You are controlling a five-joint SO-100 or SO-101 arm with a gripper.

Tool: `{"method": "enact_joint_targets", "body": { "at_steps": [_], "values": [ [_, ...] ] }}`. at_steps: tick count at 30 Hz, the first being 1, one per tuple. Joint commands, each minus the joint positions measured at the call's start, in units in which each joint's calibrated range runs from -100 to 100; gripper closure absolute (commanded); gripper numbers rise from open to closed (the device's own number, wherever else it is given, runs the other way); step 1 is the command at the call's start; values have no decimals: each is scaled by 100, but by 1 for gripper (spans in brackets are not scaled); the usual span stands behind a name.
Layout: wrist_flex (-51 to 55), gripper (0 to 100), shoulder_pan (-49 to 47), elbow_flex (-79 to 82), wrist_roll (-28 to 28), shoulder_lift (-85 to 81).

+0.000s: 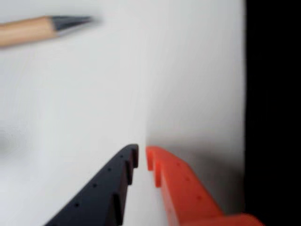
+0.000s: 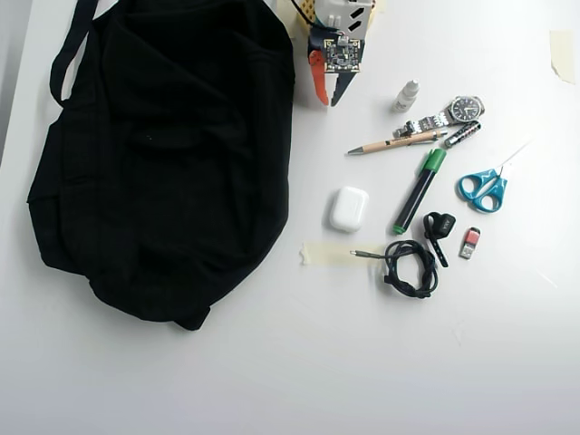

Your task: Put the whiteboard marker into the black bag

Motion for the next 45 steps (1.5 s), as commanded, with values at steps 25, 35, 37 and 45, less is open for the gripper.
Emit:
{"method": "enact_joint_targets", "body": {
  "at_steps": [25,35,37,45],
  "values": [
    [366,96,-46,-2677,45,1261],
    [366,89,-39,-6316,-181,5543],
    [297,89,-61,-6927,-542,6132],
    [99,87,-577,-8203,-1670,7468]
  ]
}}
